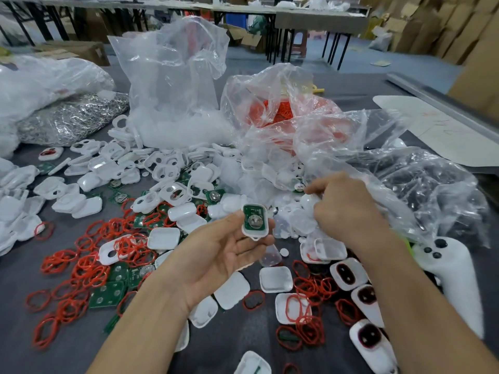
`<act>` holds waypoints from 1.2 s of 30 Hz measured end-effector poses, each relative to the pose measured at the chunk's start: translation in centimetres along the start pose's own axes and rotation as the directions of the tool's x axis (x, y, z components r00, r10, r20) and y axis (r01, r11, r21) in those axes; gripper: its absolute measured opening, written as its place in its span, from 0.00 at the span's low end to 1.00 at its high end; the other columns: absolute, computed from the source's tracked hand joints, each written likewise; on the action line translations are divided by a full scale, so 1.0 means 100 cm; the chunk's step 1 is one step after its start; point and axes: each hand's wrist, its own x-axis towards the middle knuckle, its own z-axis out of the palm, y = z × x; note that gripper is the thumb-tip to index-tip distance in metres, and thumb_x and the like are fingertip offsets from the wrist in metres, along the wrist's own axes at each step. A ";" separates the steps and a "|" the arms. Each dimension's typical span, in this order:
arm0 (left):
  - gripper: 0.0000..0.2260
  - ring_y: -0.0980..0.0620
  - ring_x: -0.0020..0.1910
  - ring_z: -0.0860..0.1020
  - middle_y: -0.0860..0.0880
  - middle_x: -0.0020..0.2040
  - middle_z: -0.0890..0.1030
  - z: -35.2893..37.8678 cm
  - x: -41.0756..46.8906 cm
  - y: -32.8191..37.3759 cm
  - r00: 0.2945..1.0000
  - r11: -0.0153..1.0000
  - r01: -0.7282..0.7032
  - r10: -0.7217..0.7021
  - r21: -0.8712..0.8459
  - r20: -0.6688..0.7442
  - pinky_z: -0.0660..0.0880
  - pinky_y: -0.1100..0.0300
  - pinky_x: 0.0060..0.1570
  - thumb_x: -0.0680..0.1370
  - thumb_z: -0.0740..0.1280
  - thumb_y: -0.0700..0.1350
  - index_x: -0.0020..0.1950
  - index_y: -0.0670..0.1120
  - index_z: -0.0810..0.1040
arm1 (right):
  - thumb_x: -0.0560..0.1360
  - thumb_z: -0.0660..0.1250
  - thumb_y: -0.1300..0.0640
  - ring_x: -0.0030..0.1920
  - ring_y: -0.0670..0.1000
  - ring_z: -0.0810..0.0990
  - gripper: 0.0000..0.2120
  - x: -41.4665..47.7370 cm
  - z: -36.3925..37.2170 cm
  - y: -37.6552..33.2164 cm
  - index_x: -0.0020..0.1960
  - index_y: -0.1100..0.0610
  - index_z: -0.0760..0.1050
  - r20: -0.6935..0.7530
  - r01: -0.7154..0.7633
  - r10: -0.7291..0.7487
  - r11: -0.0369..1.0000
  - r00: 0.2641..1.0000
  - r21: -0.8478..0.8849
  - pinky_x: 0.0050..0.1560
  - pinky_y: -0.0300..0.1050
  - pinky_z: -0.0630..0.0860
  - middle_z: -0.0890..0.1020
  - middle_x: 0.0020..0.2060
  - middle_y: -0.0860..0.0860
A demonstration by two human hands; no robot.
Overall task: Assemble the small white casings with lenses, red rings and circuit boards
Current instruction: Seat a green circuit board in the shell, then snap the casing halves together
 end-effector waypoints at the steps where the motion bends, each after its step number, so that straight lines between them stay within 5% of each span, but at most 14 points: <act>1: 0.16 0.45 0.49 0.86 0.37 0.62 0.83 0.001 0.000 0.000 1.000 1.000 -0.003 0.003 0.000 0.001 0.83 0.56 0.45 0.77 0.66 0.47 0.58 0.39 0.86 | 0.72 0.65 0.70 0.56 0.54 0.83 0.26 0.001 0.001 -0.001 0.62 0.47 0.83 0.044 0.027 -0.025 0.999 0.999 -0.046 0.55 0.45 0.80 0.85 0.59 0.52; 7: 0.15 0.45 0.48 0.86 0.38 0.60 0.84 0.003 -0.001 0.003 0.999 1.000 -0.020 0.020 0.010 -0.026 0.83 0.58 0.44 0.76 0.66 0.48 0.54 0.41 0.88 | 0.73 0.67 0.68 0.64 0.55 0.78 0.30 0.011 0.009 0.003 0.71 0.46 0.76 0.098 0.144 -0.125 0.967 0.987 -0.213 0.61 0.49 0.77 0.77 0.65 0.51; 12: 0.15 0.45 0.49 0.86 0.38 0.60 0.84 0.002 0.000 0.002 0.999 1.000 -0.018 0.019 0.019 -0.035 0.83 0.57 0.45 0.77 0.66 0.48 0.55 0.42 0.88 | 0.73 0.74 0.61 0.60 0.55 0.78 0.24 0.010 0.006 0.008 0.67 0.48 0.79 0.052 0.155 -0.147 0.963 0.988 -0.221 0.57 0.50 0.76 0.76 0.60 0.49; 16: 0.15 0.46 0.48 0.86 0.38 0.60 0.84 0.003 0.000 0.002 0.999 1.000 -0.018 0.019 0.019 -0.045 0.83 0.58 0.44 0.76 0.66 0.48 0.55 0.42 0.88 | 0.70 0.80 0.56 0.49 0.44 0.81 0.24 -0.006 0.002 0.014 0.64 0.44 0.81 -0.110 0.150 -0.130 0.968 0.985 0.200 0.51 0.42 0.78 0.82 0.53 0.42; 19: 0.15 0.46 0.48 0.86 0.38 0.60 0.84 0.004 0.001 0.002 0.998 0.999 -0.029 0.030 0.022 -0.061 0.83 0.58 0.45 0.76 0.66 0.48 0.55 0.42 0.88 | 0.73 0.77 0.63 0.49 0.45 0.86 0.20 -0.024 0.015 0.007 0.61 0.46 0.82 0.052 0.052 -0.128 0.692 0.990 0.720 0.46 0.40 0.82 0.85 0.52 0.42; 22: 0.17 0.45 0.48 0.86 0.37 0.60 0.84 0.003 0.001 0.001 0.995 0.999 -0.045 0.046 0.018 -0.086 0.84 0.57 0.45 0.76 0.66 0.48 0.58 0.39 0.85 | 0.76 0.71 0.71 0.51 0.55 0.87 0.18 -0.035 0.035 -0.001 0.62 0.55 0.81 0.245 -0.181 -0.155 0.343 0.957 0.922 0.45 0.44 0.83 0.85 0.57 0.53; 26: 0.16 0.47 0.49 0.86 0.38 0.58 0.85 0.005 0.001 0.000 0.990 0.995 -0.066 0.074 0.075 -0.117 0.83 0.58 0.45 0.75 0.67 0.48 0.57 0.41 0.86 | 0.75 0.70 0.74 0.49 0.53 0.87 0.19 -0.041 0.043 -0.004 0.62 0.59 0.81 0.317 -0.225 -0.231 0.351 0.920 0.909 0.47 0.42 0.82 0.85 0.58 0.56; 29: 0.19 0.47 0.51 0.85 0.40 0.59 0.85 0.006 0.000 0.001 0.990 0.992 -0.075 0.087 0.103 -0.112 0.83 0.57 0.48 0.75 0.68 0.48 0.63 0.41 0.83 | 0.72 0.77 0.65 0.53 0.59 0.87 0.18 -0.041 0.044 -0.005 0.61 0.59 0.82 0.293 -0.205 -0.213 0.354 0.932 0.912 0.55 0.51 0.84 0.86 0.56 0.57; 32: 0.20 0.45 0.53 0.85 0.40 0.60 0.85 0.005 0.000 0.001 0.990 0.990 -0.082 0.093 0.115 -0.102 0.83 0.56 0.51 0.75 0.68 0.48 0.64 0.41 0.81 | 0.70 0.78 0.69 0.55 0.58 0.86 0.21 -0.039 0.046 -0.005 0.61 0.55 0.83 0.251 -0.170 -0.161 0.395 0.955 0.903 0.58 0.56 0.83 0.87 0.55 0.55; 36: 0.16 0.44 0.53 0.85 0.38 0.59 0.84 0.004 0.000 0.001 0.990 0.993 -0.072 0.082 0.090 -0.119 0.83 0.54 0.54 0.76 0.67 0.48 0.57 0.41 0.86 | 0.68 0.73 0.79 0.53 0.53 0.87 0.27 -0.039 0.044 -0.001 0.61 0.55 0.82 0.170 -0.091 -0.172 0.389 0.970 0.917 0.50 0.45 0.83 0.87 0.52 0.53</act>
